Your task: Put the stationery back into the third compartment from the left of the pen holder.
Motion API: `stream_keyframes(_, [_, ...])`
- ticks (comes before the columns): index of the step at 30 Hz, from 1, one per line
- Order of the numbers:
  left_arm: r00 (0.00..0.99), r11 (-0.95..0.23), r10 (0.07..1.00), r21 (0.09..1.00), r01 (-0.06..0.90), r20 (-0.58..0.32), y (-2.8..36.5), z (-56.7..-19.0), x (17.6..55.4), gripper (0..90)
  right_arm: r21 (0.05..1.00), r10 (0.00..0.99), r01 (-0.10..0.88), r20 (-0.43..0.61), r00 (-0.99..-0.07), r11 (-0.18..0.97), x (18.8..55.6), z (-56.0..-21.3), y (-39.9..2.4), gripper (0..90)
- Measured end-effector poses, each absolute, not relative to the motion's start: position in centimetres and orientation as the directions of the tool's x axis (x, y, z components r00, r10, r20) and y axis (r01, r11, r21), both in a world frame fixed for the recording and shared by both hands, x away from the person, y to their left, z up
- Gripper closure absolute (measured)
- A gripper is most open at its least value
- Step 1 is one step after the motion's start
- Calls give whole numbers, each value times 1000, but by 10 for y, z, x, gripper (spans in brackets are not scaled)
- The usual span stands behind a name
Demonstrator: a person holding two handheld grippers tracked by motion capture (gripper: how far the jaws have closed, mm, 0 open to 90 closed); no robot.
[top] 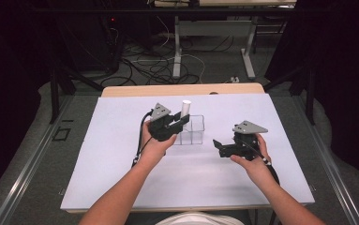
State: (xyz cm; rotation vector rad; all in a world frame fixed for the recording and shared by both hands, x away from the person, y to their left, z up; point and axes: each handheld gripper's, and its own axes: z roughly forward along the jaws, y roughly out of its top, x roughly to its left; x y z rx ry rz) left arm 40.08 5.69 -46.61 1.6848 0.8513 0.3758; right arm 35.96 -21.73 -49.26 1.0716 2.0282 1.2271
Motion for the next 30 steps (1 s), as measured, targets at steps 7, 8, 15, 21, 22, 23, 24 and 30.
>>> stream_keyframes(7, [678,-61,703,932,358,-214,41,-472,403,700,897,858,366,-28,-513,248,362,-498,-229,0])
stream_keyframes(8, [677,-60,704,931,361,-217,39,-473,404,700,897,862,371,-23,-506,242,363,-499,-230,0])
stream_keyframes(15, [662,-43,708,921,388,-246,29,-481,408,701,894,875,399,19,-484,201,366,-504,-238,0])
stream_keyframes(21, [643,-29,723,918,396,-254,22,-488,413,702,892,875,417,55,-480,173,367,-507,-241,0])
stream_keyframes(22, [642,-35,723,914,403,-256,21,-489,413,702,892,876,418,55,-479,172,367,-507,-241,0])
stream_keyframes(23, [640,-34,725,915,402,-254,20,-490,414,702,891,876,422,60,-478,169,367,-507,-241,0])
stream_keyframes(24, [640,-46,727,913,406,-248,19,-491,414,702,891,876,421,59,-478,170,367,-508,-241,0])
stream_keyframes(30, [626,-57,737,899,434,-255,14,-498,419,703,888,875,431,76,-478,159,368,-509,-243,4])
